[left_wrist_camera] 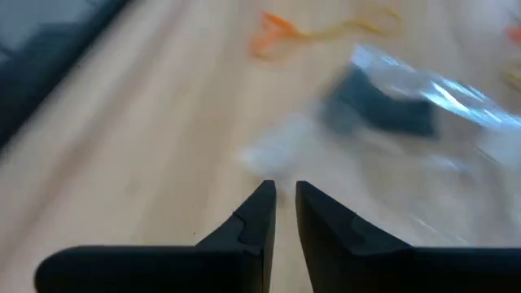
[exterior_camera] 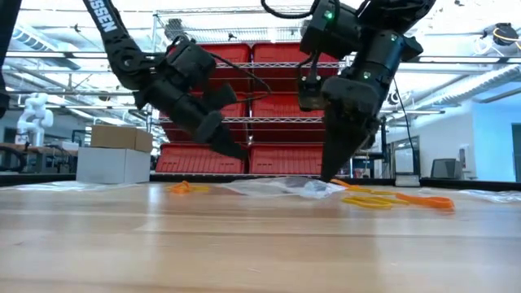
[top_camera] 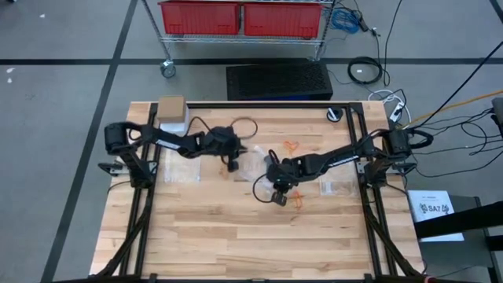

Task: Sort rubber bands
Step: Close the transparent zip bag

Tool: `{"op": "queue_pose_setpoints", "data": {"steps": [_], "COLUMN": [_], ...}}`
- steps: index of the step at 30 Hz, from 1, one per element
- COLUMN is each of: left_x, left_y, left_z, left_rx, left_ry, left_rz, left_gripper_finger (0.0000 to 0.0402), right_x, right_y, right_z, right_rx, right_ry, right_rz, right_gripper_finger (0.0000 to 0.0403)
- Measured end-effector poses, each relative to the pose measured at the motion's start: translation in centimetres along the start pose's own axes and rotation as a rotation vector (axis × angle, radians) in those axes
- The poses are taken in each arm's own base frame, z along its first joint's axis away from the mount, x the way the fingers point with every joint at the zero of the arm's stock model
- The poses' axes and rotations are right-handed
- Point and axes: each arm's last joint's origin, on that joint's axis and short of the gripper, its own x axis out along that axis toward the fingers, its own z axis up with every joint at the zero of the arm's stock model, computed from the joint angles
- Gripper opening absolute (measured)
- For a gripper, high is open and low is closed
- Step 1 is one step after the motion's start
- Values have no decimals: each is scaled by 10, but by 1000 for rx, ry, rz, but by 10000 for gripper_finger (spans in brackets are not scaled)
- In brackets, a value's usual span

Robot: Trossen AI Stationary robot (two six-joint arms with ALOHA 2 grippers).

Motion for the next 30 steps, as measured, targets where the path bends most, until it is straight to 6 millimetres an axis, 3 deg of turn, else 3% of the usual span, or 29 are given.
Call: {"op": "queue_pose_setpoints", "data": {"steps": [4, 8, 13, 22, 27, 30], "left_x": [-10, -31, -60, -100, -113, -118], "left_y": [19, 24, 13, -15, -22, -25], "left_z": [9, 17, 14, -14, -18, -12], "left_rx": [-37, -66, -115, -231, -240, -232], "left_ry": [-35, -63, -123, -202, -238, -283], "left_rz": [57, 75, 61, 24, 35, 27], "left_gripper_finger": [54, 21, 7, 4, 3, 3], "right_x": [-3, -2, 10, 40, 49, 37], "right_y": [-2, -8, -7, 12, 28, 38], "right_z": [-2, -7, -3, 4, 24, 49], "right_rx": [-31, -83, -139, -88, 34, 14], "right_ry": [-8, 36, 19, -77, -213, -324], "right_rz": [-88, -161, -121, 95, 232, 281], "right_gripper_finger": [0, 0, 0, 0, 0, 0]}}
